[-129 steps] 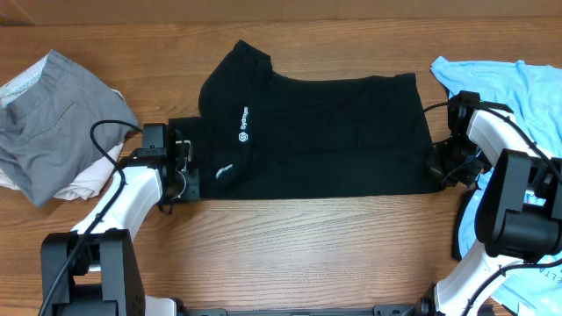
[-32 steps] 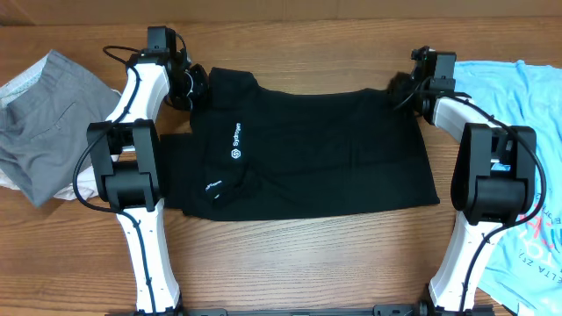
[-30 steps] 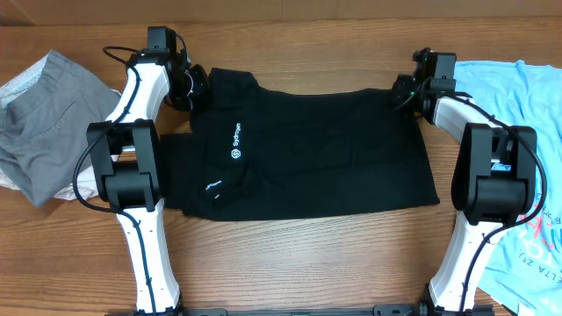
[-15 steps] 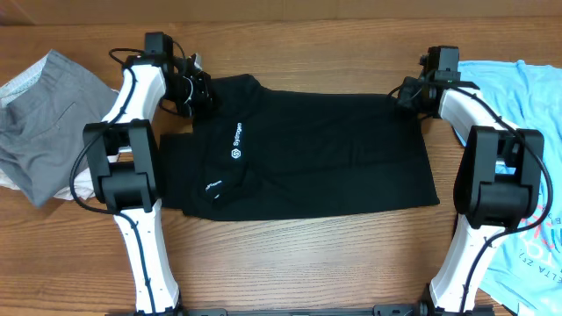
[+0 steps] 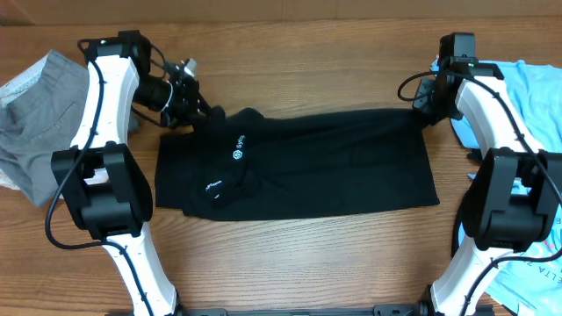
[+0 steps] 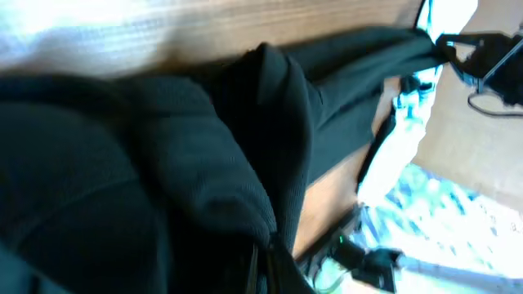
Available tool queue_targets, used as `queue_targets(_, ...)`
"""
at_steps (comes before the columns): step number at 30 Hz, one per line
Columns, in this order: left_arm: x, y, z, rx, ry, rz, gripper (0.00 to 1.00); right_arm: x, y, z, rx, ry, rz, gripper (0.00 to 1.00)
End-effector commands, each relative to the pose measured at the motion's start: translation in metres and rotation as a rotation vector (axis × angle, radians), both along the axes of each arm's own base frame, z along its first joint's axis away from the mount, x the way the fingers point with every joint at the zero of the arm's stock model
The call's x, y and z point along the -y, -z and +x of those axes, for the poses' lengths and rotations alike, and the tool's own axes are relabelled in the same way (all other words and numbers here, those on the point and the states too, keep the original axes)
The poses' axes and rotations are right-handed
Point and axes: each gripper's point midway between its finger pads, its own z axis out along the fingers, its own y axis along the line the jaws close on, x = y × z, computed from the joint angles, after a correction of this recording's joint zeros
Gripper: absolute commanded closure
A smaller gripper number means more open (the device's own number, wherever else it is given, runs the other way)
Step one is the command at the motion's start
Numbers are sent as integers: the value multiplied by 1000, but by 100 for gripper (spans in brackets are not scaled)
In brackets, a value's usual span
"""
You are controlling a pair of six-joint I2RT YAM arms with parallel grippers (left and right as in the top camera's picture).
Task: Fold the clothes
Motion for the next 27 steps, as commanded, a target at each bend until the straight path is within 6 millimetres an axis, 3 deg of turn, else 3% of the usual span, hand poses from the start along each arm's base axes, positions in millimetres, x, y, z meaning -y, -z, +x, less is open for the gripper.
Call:
queue_targets(1,-1,-9,-20,26,106,13,96,7,-23,-12,-10,20,-23,96)
queue_targets(7,2,-8,-48,-56,171,6,96,7,-16,-45,-149,23,-26,96)
queue_targets(12,-1,12,-80,-162,204,18,96,15,-16,-66,-236,33,-80,96)
queue_targets(16,8,21,-109,-192,255,-74,96,14,-15,-83,-305,48,-72,96)
queue_targets(21,10,20,-123,-173,252,-133,96,12,-15,-105,-392,63,-64,96)
queue_targets(27,7,11,-124,-134,247,-118,96,10,-16,-120,-455,67,-60,96)
